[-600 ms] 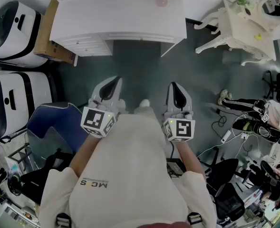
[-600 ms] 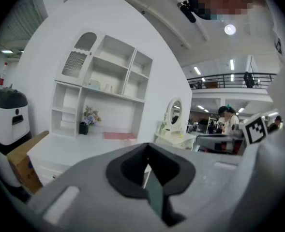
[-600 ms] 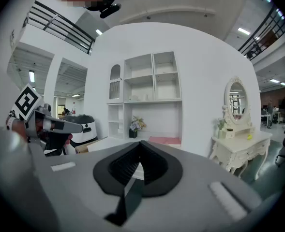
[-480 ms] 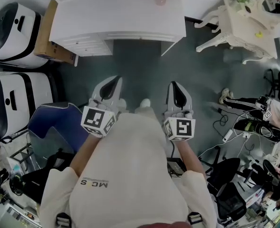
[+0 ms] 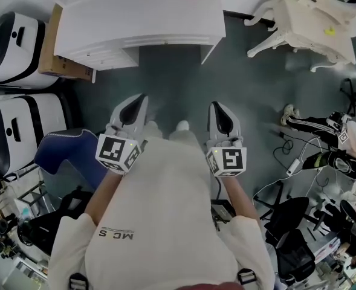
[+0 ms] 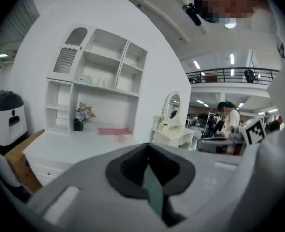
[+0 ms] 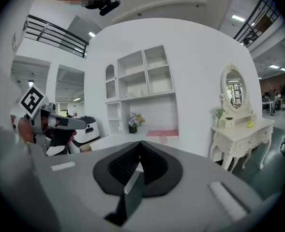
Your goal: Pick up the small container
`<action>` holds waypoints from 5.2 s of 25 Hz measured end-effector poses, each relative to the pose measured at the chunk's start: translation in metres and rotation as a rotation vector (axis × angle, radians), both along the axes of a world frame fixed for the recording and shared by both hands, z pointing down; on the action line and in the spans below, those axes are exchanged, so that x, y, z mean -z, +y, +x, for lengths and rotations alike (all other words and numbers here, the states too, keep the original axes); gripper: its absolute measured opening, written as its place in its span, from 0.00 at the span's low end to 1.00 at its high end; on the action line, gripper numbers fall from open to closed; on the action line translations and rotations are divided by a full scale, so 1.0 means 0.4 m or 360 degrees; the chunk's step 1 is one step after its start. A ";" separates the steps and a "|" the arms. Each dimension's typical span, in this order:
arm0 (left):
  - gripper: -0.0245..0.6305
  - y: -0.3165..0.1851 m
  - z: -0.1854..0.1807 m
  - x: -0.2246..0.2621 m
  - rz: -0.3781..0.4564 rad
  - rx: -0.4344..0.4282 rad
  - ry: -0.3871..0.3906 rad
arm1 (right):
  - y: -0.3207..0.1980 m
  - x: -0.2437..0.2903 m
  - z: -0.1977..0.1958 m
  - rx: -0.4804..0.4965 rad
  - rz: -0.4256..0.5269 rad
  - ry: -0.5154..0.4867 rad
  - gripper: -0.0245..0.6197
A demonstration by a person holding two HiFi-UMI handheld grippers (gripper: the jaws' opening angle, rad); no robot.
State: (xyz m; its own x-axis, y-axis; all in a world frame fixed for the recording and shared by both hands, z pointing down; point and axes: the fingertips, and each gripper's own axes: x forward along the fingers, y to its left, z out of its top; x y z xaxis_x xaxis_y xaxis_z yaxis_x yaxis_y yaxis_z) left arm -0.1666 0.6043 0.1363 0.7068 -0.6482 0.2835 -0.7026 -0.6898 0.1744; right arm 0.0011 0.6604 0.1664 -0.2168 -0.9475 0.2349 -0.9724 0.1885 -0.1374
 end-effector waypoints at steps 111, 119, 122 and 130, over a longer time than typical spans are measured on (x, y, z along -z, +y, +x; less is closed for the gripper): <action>0.04 -1.649 0.295 -0.758 -0.0404 0.0121 -0.0128 | -2.011 -0.813 0.241 0.0132 0.0004 0.0230 0.23; 0.04 -1.648 0.304 -0.765 -0.0390 0.0127 -0.0125 | -2.016 -0.810 0.257 0.0218 0.0011 0.0244 0.23; 0.04 -1.638 0.289 -0.732 -0.0373 0.0129 -0.0123 | -1.997 -0.762 0.238 0.0237 0.0011 0.0233 0.23; 0.04 -1.623 0.255 -0.607 -0.0293 0.0162 -0.0080 | -1.939 -0.616 0.200 0.0326 0.0013 0.0205 0.23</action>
